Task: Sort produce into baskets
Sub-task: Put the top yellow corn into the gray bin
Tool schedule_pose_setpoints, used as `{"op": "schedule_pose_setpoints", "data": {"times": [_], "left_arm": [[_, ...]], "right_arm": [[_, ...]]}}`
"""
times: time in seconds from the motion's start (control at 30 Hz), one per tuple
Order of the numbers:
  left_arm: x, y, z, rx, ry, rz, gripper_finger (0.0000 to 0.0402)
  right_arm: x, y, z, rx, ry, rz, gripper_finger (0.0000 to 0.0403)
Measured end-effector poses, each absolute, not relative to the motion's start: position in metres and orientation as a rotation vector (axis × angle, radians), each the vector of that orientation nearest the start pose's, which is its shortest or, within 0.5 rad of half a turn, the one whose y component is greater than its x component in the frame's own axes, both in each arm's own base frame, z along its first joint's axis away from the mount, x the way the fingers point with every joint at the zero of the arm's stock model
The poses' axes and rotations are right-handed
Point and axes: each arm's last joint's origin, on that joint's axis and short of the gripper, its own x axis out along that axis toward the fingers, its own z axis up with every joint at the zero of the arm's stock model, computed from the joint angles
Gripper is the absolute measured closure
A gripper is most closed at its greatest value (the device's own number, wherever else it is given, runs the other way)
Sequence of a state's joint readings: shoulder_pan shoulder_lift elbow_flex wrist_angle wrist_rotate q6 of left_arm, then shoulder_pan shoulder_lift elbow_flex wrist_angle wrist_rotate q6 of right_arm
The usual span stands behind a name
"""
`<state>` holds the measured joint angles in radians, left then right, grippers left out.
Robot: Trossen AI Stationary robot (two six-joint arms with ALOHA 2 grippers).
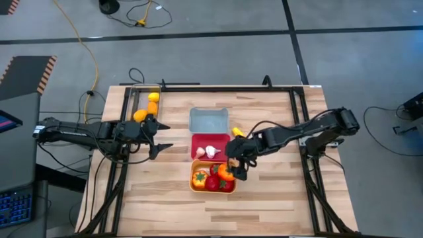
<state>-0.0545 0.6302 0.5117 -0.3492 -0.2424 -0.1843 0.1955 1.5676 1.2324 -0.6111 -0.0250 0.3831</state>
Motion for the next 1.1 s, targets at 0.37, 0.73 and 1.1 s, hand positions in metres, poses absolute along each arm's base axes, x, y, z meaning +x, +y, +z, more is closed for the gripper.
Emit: {"op": "schedule_pose_setpoints", "data": {"times": [0.37,0.73,1.1], "left_arm": [[0.143,-0.001,0.246,-0.111,0.444,0.227,0.0036],[0.143,-0.001,0.246,-0.111,0.444,0.227,0.0036],[0.143,-0.001,0.246,-0.111,0.444,0.227,0.0036]], "right_arm": [[0.275,0.013,0.281,0.207,1.026,-0.272,0.0026],[0.269,-0.012,0.218,0.22,1.226,-0.383,0.0026],[0.288,-0.031,0.173,0.2,1.305,-0.444,0.0035]]}}
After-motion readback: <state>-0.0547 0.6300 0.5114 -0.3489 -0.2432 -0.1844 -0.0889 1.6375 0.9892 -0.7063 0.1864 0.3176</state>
